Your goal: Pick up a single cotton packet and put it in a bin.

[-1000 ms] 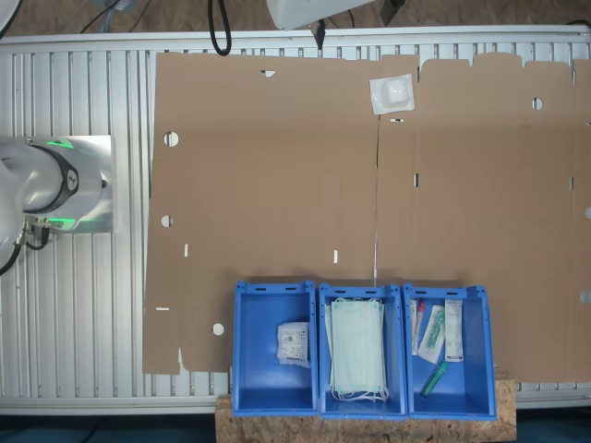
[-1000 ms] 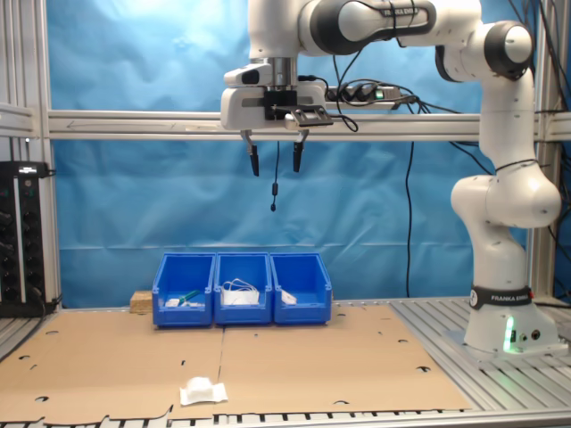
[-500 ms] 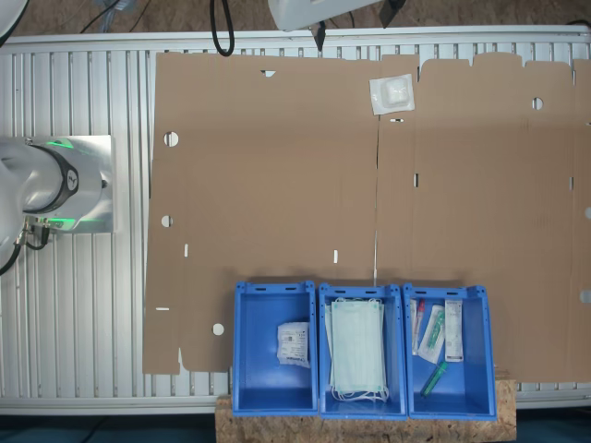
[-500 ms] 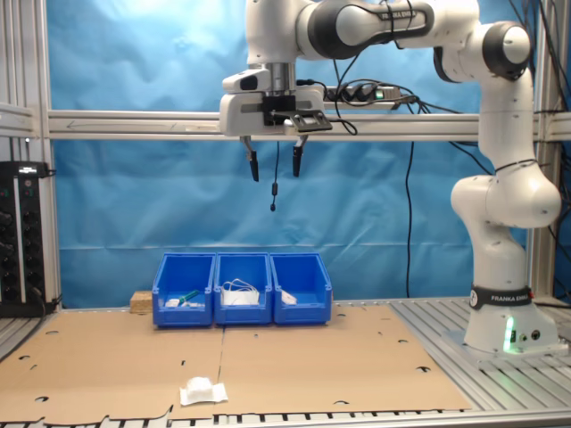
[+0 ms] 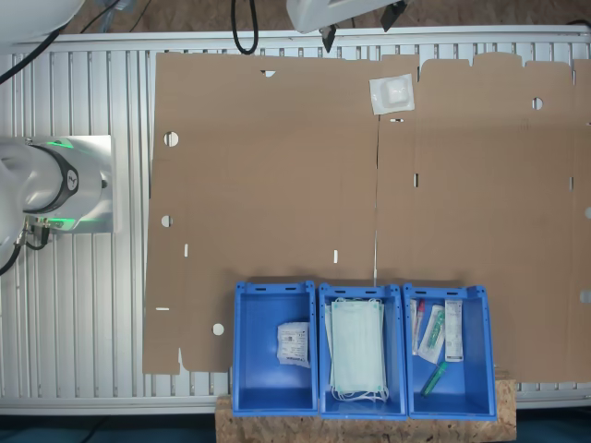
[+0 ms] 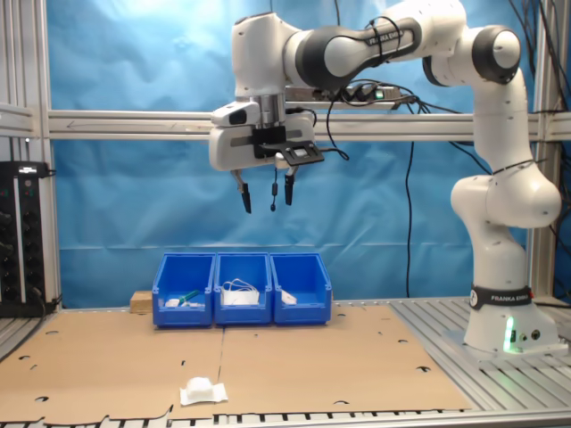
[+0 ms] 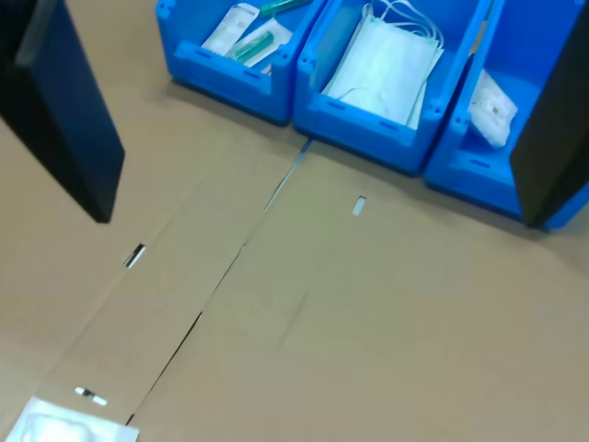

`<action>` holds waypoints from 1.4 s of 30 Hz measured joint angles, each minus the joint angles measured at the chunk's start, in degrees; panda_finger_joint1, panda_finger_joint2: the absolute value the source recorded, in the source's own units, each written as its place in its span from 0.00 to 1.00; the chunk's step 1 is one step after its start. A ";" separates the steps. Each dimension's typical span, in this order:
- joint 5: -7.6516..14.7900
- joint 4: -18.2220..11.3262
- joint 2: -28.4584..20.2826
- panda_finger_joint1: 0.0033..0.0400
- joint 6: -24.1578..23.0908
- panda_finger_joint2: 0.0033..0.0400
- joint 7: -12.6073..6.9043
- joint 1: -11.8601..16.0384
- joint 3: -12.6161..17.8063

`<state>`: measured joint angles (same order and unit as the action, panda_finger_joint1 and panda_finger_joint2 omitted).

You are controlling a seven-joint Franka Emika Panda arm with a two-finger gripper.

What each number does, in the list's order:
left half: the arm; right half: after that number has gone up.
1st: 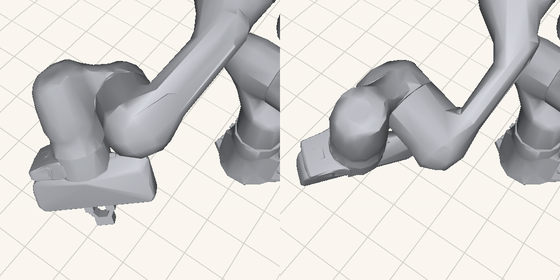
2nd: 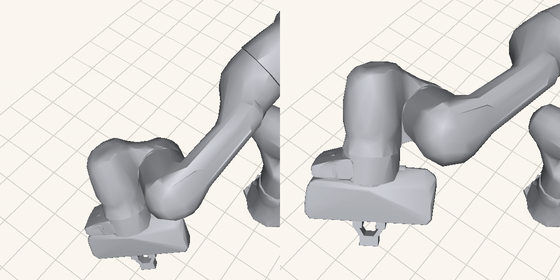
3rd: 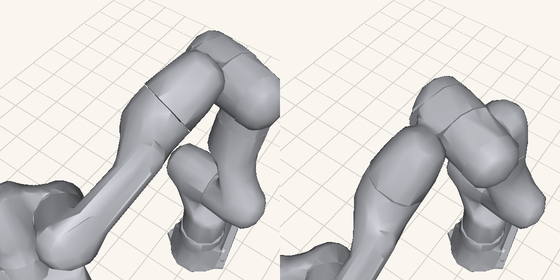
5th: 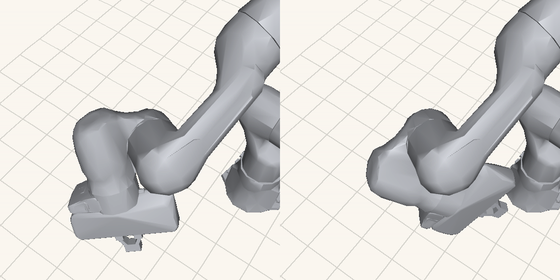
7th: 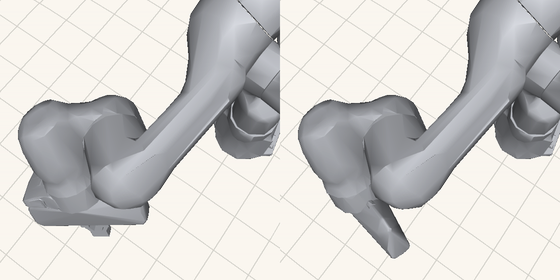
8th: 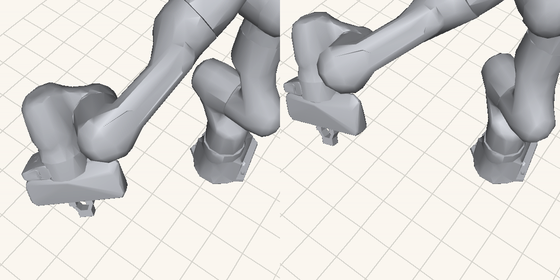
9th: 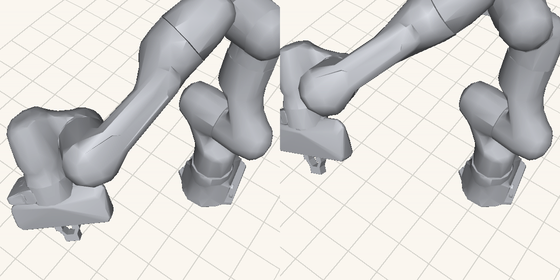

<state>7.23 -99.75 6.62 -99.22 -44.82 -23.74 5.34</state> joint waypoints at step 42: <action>0.00 6.89 24.47 1.00 -20.80 1.00 0.00 -0.26 -1.26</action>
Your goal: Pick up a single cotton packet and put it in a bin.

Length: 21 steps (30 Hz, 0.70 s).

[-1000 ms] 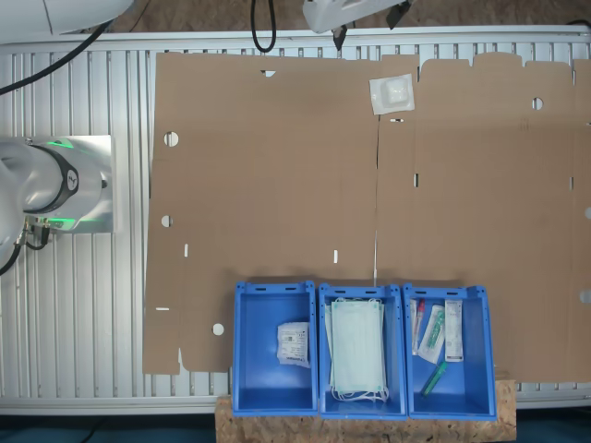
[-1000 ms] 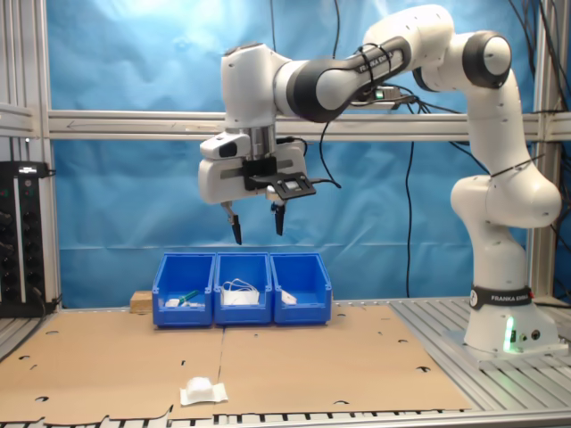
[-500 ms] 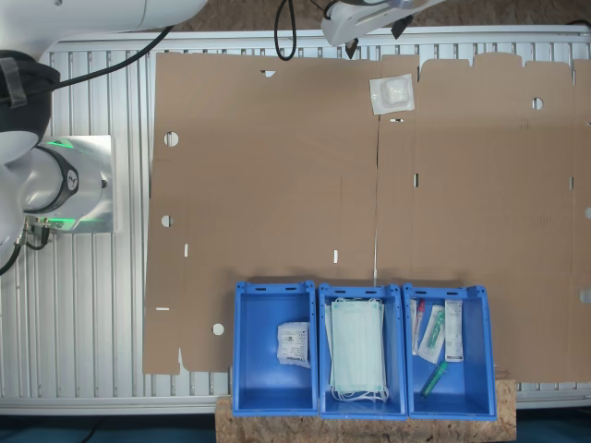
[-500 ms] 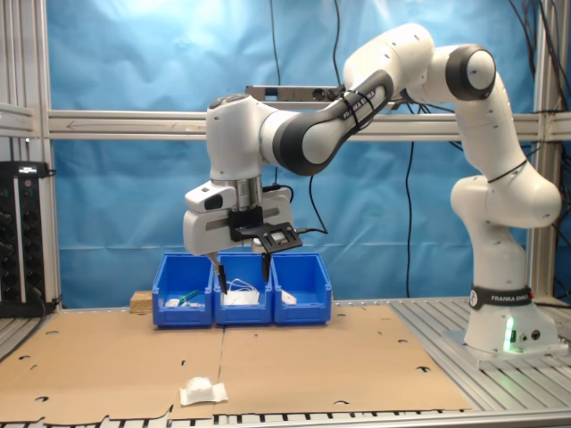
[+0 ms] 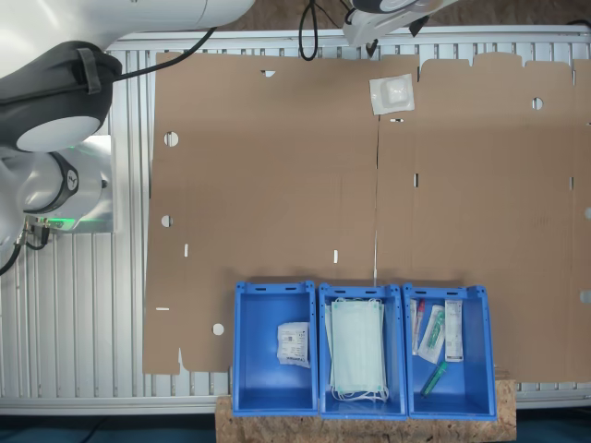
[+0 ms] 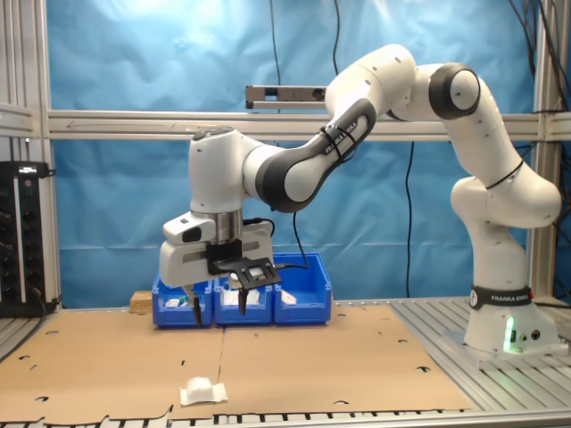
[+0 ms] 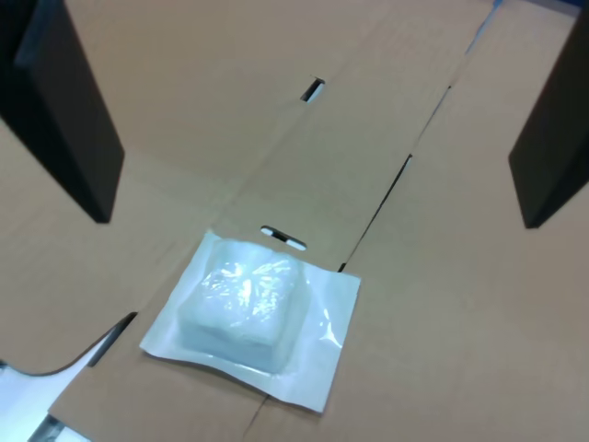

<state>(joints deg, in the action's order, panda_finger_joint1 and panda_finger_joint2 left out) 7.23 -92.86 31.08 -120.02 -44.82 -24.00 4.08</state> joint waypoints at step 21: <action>0.00 6.82 9.95 1.00 -3.77 1.00 0.00 1.10 -0.10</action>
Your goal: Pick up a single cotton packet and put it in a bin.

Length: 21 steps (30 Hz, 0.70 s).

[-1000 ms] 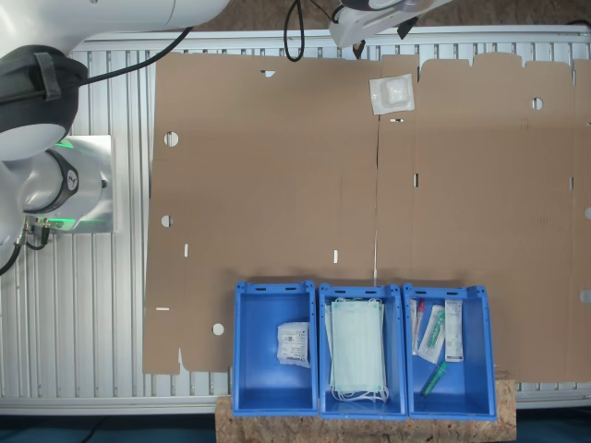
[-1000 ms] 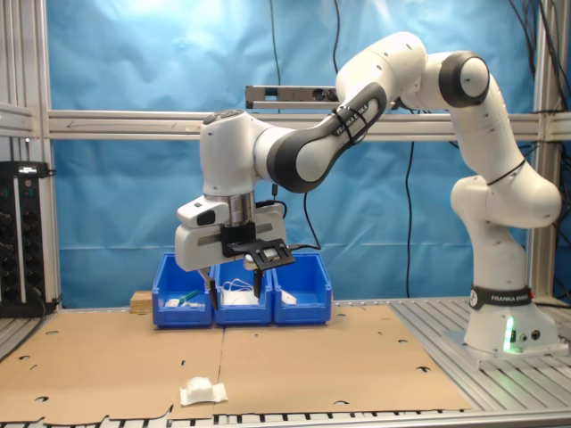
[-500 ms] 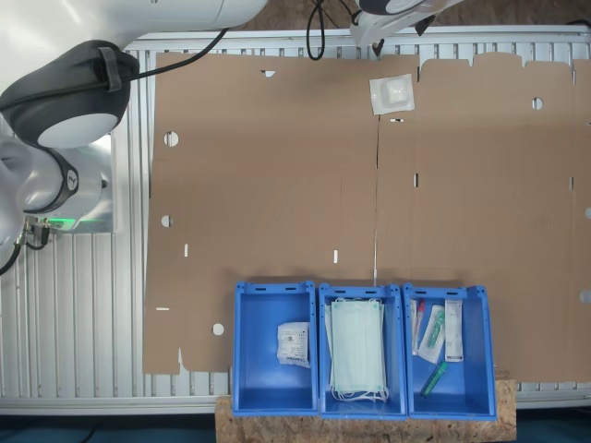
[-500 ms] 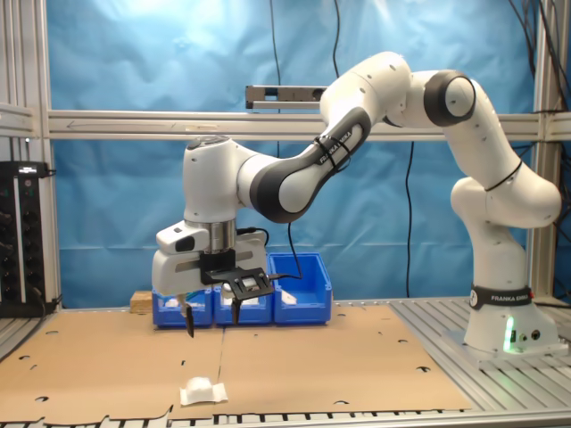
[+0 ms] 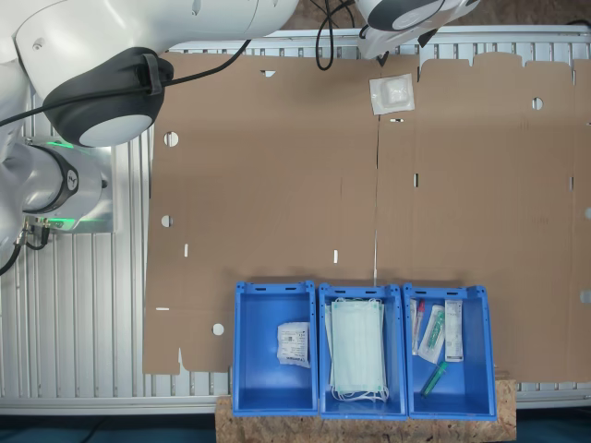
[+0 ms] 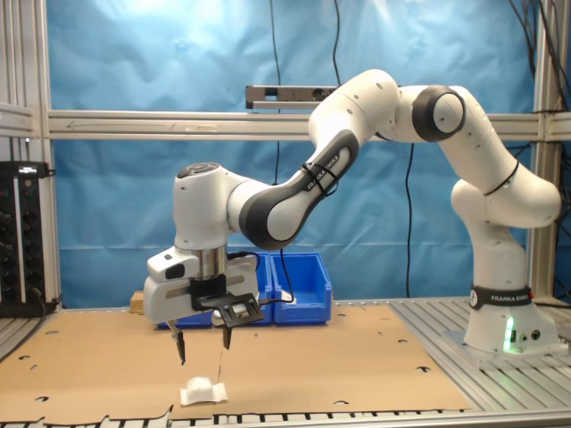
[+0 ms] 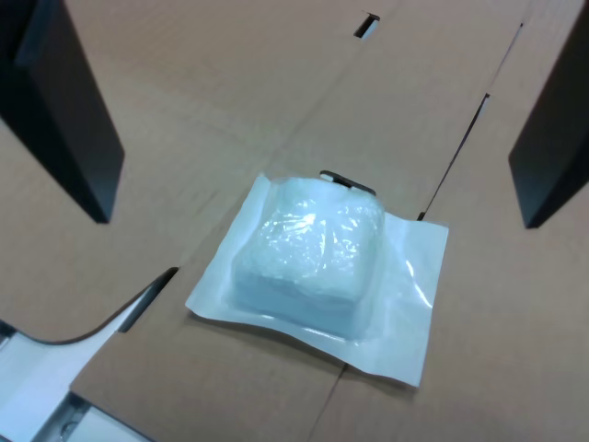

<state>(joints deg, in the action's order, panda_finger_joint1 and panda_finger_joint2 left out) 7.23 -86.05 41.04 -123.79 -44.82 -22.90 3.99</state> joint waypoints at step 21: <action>0.00 0.67 4.11 1.00 -5.15 1.00 0.00 2.17 0.00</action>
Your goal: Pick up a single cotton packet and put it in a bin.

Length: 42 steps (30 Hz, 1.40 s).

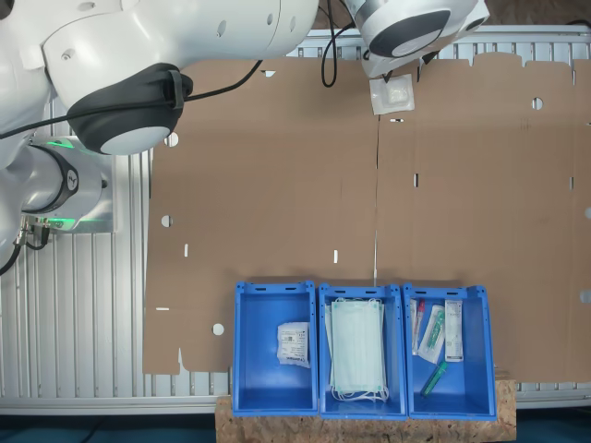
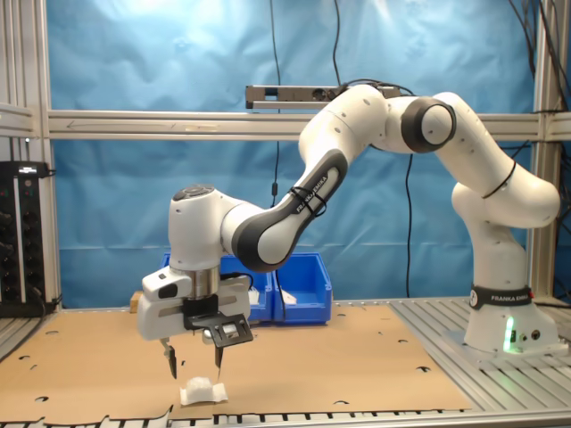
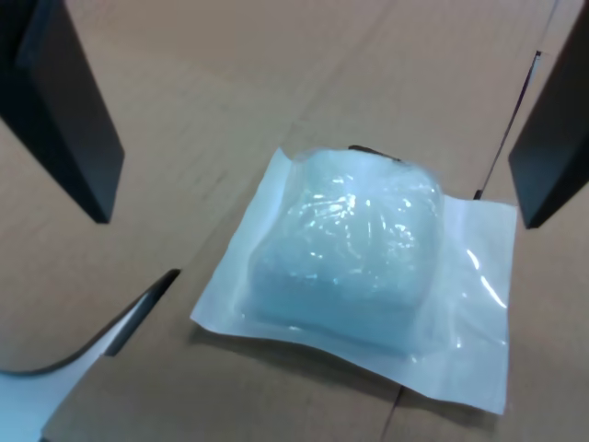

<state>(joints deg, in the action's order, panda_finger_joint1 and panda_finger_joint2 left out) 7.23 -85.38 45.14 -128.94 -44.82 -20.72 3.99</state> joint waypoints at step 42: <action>0.00 0.01 4.43 1.00 -2.28 1.00 0.00 3.66 0.09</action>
<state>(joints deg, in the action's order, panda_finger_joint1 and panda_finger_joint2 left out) 7.23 -85.37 49.57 -131.21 -44.82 -17.07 4.08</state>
